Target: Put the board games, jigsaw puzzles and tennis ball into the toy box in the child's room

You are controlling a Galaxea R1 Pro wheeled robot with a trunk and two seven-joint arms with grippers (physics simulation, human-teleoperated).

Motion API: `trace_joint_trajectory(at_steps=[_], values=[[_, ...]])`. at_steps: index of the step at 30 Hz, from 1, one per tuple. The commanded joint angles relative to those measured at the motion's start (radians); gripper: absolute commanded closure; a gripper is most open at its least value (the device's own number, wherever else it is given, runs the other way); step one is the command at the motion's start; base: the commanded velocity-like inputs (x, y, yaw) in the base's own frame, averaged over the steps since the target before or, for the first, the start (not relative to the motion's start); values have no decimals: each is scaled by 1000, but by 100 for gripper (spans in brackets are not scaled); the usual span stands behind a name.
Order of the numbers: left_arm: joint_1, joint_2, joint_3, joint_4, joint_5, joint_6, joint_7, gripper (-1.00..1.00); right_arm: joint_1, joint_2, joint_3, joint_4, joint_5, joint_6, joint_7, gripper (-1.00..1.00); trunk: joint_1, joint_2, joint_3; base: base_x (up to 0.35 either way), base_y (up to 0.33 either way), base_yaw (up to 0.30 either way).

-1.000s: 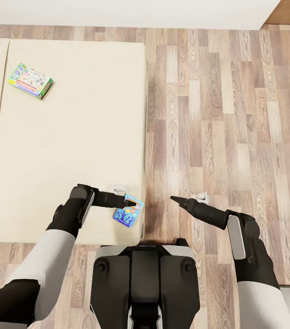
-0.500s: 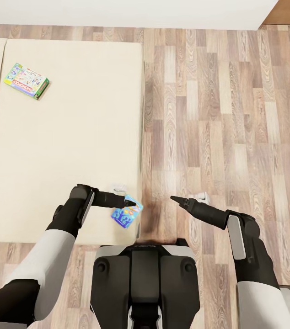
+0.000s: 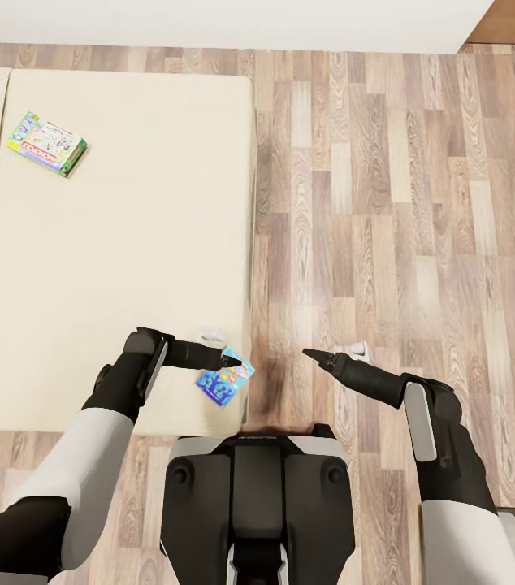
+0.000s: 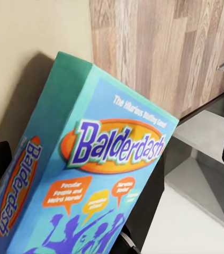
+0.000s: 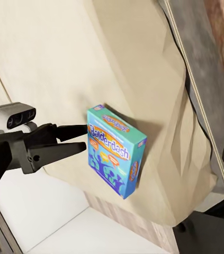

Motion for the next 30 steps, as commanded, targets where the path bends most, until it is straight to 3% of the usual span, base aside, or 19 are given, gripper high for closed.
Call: trace_joint_trajectory(at_steps=[1, 16, 30], values=[[0, -1, 2, -1, -9, 4, -8, -100, -1, 1, -3, 0, 7, 5, 8, -100, 1, -2, -1, 0, -67, 0], [0, 0, 2, -2, -10, 4, -7, -100, -1, 3, -3, 0, 7, 5, 8, -100, 1, -2, -1, 0, -74, 0], [0, 21, 4, -3, -7, 5, -8, -100, -1, 4, -3, 2, 7, 5, 1, -100, 1, -2, -1, 0, -1, 0]])
